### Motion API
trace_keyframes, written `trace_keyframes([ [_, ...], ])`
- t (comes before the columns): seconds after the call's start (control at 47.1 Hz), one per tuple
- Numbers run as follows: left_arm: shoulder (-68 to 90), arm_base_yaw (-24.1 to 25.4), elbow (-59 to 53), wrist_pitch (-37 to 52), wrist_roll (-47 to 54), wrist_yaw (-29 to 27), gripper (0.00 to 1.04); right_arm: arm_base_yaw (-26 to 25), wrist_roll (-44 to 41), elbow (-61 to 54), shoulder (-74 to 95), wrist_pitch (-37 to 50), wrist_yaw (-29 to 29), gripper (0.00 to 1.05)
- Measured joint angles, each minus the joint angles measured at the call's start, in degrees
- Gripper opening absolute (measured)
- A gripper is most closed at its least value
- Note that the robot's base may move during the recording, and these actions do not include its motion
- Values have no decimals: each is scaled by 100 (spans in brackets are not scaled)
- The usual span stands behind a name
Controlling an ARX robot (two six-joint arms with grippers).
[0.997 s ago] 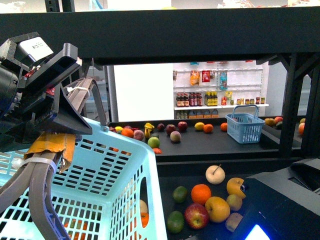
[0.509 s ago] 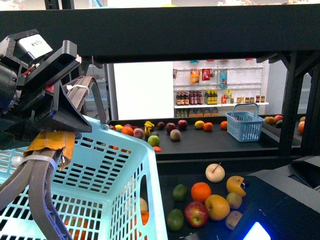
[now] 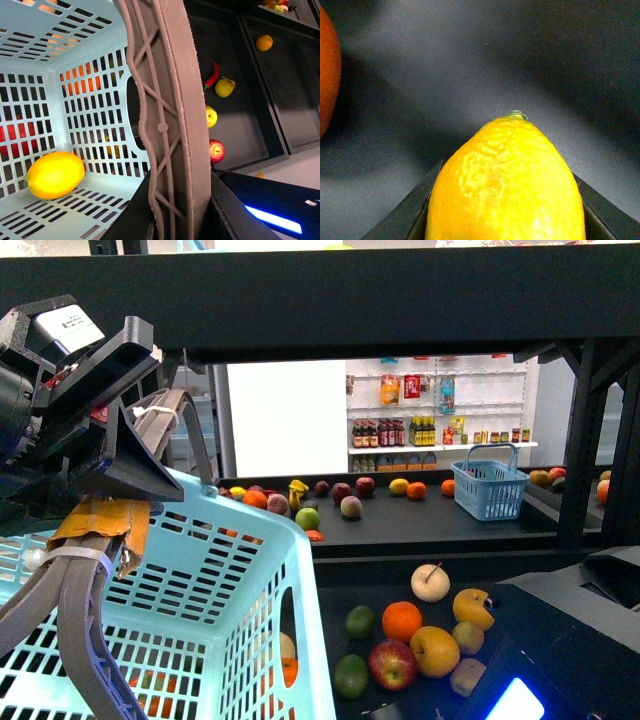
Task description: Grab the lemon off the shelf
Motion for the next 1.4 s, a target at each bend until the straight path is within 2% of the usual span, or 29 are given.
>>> trace_keyframes([
  [0.552,0,0,0,0,0,0,17,-741,-168,-1300,-1851,-7,103,55],
  [0.849,0,0,0,0,0,-2,17,-839,-247,-1834,-2850,-181,42,55],
  [1.125,0,0,0,0,0,0,17,-911,-247,-1816,-3995,-605,-2,55],
  [1.401,0,0,0,0,0,0,17,-774,-221,-1777,-4876,-1003,-79,55],
])
